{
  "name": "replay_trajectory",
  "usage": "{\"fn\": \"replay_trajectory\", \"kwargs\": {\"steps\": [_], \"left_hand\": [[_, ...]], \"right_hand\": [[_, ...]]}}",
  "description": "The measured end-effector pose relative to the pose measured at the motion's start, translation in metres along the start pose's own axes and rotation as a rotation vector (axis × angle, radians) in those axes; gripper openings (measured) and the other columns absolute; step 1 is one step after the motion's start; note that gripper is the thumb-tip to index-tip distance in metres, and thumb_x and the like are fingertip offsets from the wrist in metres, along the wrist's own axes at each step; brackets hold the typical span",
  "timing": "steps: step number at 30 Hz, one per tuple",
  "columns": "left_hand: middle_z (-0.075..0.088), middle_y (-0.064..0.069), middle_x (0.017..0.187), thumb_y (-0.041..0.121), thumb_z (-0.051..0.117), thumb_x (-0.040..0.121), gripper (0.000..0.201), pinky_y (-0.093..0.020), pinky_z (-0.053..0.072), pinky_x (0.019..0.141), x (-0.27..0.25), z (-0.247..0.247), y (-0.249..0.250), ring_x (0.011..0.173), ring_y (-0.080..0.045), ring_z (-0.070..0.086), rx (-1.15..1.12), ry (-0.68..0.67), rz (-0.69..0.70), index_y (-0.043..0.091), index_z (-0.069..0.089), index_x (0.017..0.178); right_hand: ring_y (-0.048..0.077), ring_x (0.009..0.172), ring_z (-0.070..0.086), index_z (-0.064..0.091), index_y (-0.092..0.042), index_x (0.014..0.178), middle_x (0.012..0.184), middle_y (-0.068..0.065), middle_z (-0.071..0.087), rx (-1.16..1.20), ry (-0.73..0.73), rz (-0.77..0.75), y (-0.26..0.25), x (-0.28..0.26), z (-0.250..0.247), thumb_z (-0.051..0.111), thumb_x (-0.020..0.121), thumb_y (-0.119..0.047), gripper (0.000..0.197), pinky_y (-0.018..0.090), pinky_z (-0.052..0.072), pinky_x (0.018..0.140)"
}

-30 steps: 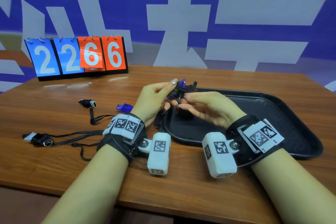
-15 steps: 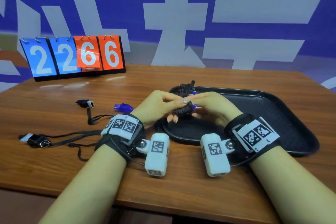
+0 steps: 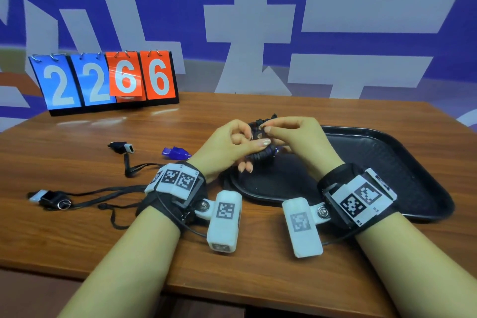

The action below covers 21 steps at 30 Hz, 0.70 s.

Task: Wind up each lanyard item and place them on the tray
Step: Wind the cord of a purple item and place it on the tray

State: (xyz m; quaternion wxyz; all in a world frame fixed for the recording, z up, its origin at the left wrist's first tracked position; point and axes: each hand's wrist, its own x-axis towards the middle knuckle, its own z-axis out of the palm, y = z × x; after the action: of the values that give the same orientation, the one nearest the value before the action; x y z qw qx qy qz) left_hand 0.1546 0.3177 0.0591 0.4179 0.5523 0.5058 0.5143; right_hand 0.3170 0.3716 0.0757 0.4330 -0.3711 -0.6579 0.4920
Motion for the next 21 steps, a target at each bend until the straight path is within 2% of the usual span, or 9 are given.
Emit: {"fn": "replay_trajectory", "kwargs": {"steps": [2,4,8,12,14,16,18,21], "left_hand": [[0.06,-0.009,0.064,0.016,0.071,0.089,0.026,-0.017,0.039,0.037,0.0013,-0.0002,-0.0012,0.041,-0.014,0.056,-0.015,0.037,-0.019,0.01,0.046,0.095],[0.06,-0.009,0.066,0.016,0.071,0.09,0.024,-0.016,0.038,0.037,0.0019,-0.0005,-0.0019,0.041,-0.012,0.055,-0.029,0.07,-0.022,0.009,0.048,0.093],[0.059,-0.005,0.062,0.018,0.072,0.089,0.021,-0.016,0.042,0.04,0.0055,-0.0025,-0.0045,0.041,-0.011,0.054,-0.096,0.189,-0.032,0.01,0.053,0.086],[0.061,-0.004,0.063,0.016,0.07,0.09,0.019,-0.015,0.05,0.045,0.007,-0.0017,-0.006,0.044,-0.011,0.06,-0.2,0.28,-0.048,0.008,0.053,0.084],[0.061,-0.008,0.069,0.017,0.069,0.09,0.019,-0.016,0.051,0.048,0.0068,-0.0001,-0.0055,0.045,-0.011,0.062,-0.215,0.298,-0.041,0.007,0.054,0.089],[0.062,-0.01,0.072,0.019,0.07,0.09,0.019,-0.016,0.052,0.049,0.0064,0.0005,-0.0045,0.046,-0.011,0.062,-0.209,0.303,-0.039,0.006,0.055,0.093],[0.061,-0.011,0.073,0.019,0.071,0.089,0.021,-0.016,0.052,0.049,0.0059,0.0005,-0.0037,0.046,-0.012,0.062,-0.205,0.306,-0.04,0.006,0.056,0.095],[0.062,-0.009,0.073,0.021,0.072,0.089,0.022,-0.016,0.052,0.05,0.0056,0.0017,-0.0036,0.046,-0.012,0.062,-0.191,0.311,-0.042,0.005,0.058,0.095]], "right_hand": [[0.005,0.062,0.062,0.075,-0.01,0.09,0.074,0.001,0.071,0.001,0.015,-0.041,0.001,0.0017,0.0,0.067,0.088,-0.005,0.009,0.012,0.049,0.056],[0.001,0.063,0.062,0.075,-0.011,0.089,0.074,-0.003,0.071,-0.011,0.009,-0.094,0.0016,0.0025,0.0003,0.068,0.088,-0.005,0.01,0.011,0.048,0.061],[0.004,0.079,0.066,0.075,-0.005,0.093,0.089,0.003,0.075,0.014,0.038,-0.18,0.0019,0.0026,-0.0004,0.068,0.087,-0.005,0.009,0.013,0.05,0.074],[0.001,0.087,0.067,0.076,-0.008,0.093,0.096,0.001,0.075,-0.031,-0.04,-0.2,0.0017,-0.0003,0.0019,0.069,0.087,-0.006,0.009,0.011,0.05,0.079],[0.002,0.093,0.068,0.078,-0.012,0.092,0.103,-0.001,0.073,-0.057,-0.061,-0.184,0.004,0.0009,0.0021,0.073,0.085,-0.008,0.009,0.016,0.051,0.083],[0.008,0.1,0.068,0.078,-0.013,0.092,0.106,-0.001,0.072,-0.062,-0.086,-0.154,0.0064,0.0032,0.0011,0.075,0.083,-0.01,0.01,0.024,0.054,0.089],[0.015,0.1,0.07,0.077,-0.008,0.097,0.103,0.005,0.074,0.006,-0.134,-0.099,0.0069,0.0034,0.0002,0.074,0.084,-0.007,0.014,0.027,0.057,0.088],[0.017,0.093,0.072,0.076,-0.003,0.101,0.097,0.011,0.076,0.043,-0.169,-0.082,0.0055,0.0024,-0.0009,0.075,0.083,-0.004,0.018,0.025,0.057,0.085]]}}
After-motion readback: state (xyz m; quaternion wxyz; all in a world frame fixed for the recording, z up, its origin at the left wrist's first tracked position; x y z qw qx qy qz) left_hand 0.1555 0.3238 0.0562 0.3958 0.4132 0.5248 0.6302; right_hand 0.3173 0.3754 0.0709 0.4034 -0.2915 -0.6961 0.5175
